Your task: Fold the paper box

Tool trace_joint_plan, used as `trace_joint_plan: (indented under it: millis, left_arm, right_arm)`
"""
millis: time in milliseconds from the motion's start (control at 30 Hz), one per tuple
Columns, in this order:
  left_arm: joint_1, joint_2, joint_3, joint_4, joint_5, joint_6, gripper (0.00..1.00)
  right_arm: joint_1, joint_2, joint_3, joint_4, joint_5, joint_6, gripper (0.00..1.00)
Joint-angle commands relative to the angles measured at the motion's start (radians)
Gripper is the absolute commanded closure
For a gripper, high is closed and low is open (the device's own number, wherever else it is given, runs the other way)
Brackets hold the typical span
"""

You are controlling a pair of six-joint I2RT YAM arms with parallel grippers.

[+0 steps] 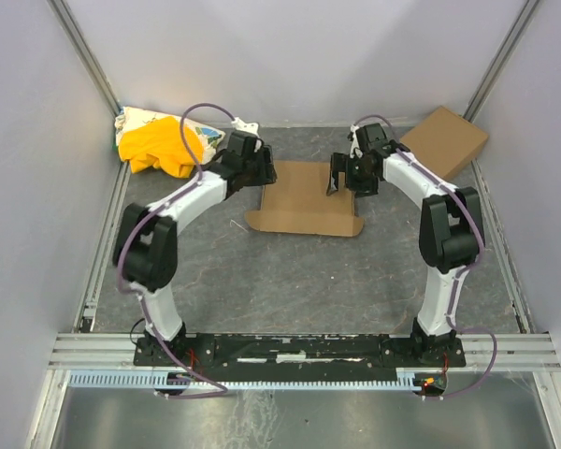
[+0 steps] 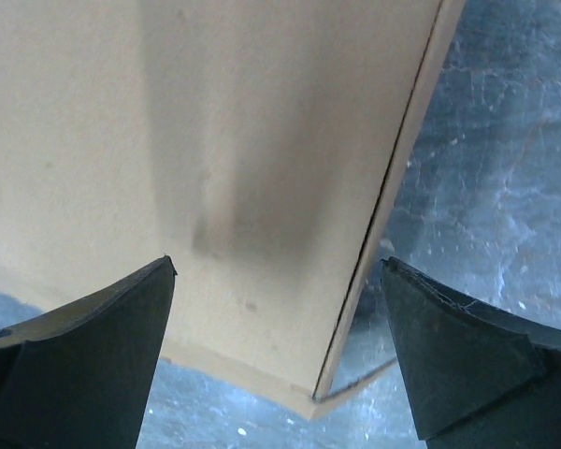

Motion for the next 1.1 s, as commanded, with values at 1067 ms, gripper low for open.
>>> trace_joint_plan:
  millis: [1067]
  left_arm:
    - [0.050,-0.413,-0.547,0.272,0.213,0.157,0.10]
  right_arm:
    - [0.033,-0.518,-0.591,0.302,0.106,0.028,0.01]
